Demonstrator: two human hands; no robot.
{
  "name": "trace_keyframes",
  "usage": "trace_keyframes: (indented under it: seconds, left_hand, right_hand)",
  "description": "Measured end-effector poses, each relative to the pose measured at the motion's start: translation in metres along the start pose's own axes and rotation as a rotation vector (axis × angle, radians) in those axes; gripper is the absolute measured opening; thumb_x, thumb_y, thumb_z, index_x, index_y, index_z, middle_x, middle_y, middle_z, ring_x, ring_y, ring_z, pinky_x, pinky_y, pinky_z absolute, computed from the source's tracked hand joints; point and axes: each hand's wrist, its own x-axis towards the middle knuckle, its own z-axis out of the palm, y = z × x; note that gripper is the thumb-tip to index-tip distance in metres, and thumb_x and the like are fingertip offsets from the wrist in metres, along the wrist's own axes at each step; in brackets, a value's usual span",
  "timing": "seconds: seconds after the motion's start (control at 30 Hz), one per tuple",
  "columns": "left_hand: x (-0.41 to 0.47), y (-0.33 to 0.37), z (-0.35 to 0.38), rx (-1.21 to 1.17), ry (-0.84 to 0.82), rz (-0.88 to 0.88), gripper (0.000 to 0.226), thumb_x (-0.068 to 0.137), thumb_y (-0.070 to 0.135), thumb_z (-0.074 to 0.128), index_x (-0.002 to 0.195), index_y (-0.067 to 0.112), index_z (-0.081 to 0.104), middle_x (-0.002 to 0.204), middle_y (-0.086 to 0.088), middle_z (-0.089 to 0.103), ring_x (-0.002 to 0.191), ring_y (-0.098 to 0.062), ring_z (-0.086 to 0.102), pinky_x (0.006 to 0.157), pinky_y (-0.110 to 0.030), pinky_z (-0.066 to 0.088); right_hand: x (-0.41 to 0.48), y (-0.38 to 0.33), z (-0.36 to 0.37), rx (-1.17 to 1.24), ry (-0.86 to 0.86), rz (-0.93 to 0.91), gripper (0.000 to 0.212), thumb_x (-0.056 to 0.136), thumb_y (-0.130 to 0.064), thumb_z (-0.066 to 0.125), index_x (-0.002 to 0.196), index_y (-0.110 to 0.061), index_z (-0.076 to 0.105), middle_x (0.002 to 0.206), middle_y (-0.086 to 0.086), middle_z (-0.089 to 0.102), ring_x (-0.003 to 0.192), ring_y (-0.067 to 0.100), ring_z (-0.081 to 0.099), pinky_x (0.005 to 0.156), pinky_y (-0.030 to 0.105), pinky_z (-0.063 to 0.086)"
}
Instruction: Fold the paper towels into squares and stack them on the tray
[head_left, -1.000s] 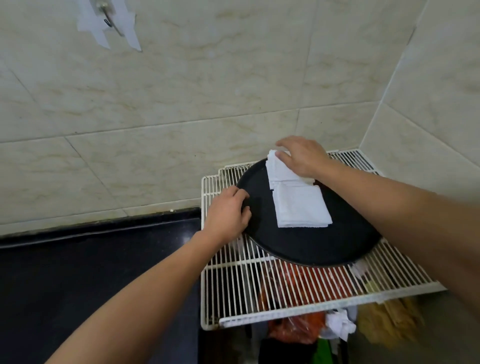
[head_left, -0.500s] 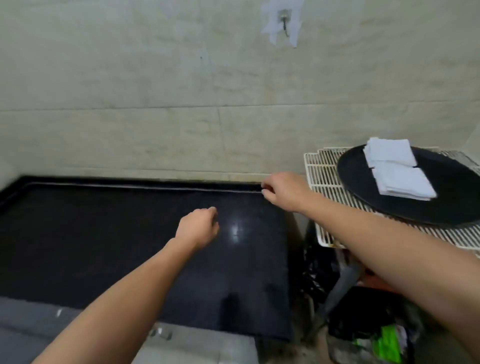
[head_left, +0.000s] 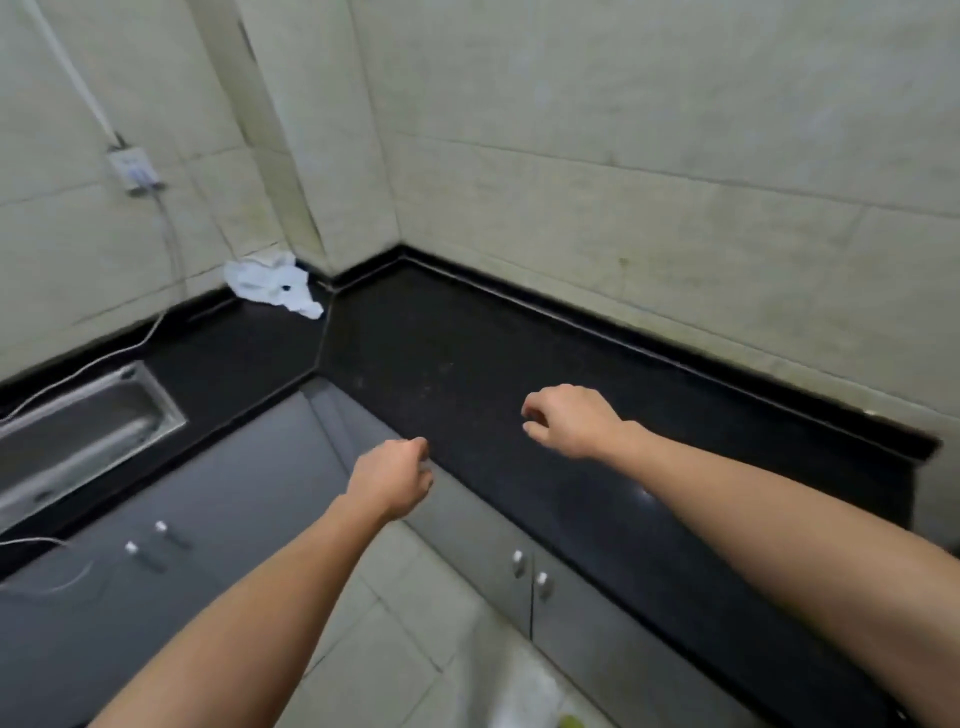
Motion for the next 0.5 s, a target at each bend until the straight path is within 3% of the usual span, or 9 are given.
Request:
trace_keyframes:
  seconds: [0.5]
  left_hand:
    - [0.103, -0.227, -0.018, -0.067, 0.011, -0.398, 0.031, 0.088, 0.029, 0.05, 0.115, 0.02, 0.059, 0.107, -0.007, 0.068, 0.102, -0.028, 0.061, 0.079, -0.034, 0.049]
  right_hand:
    - [0.306, -0.112, 0.061, 0.079, -0.152, -0.267, 0.027, 0.091, -0.04, 0.052, 0.113, -0.026, 0.061, 0.107, 0.0, 0.067, 0.096, 0.024, 0.062, 0.074, 0.034, 0.049]
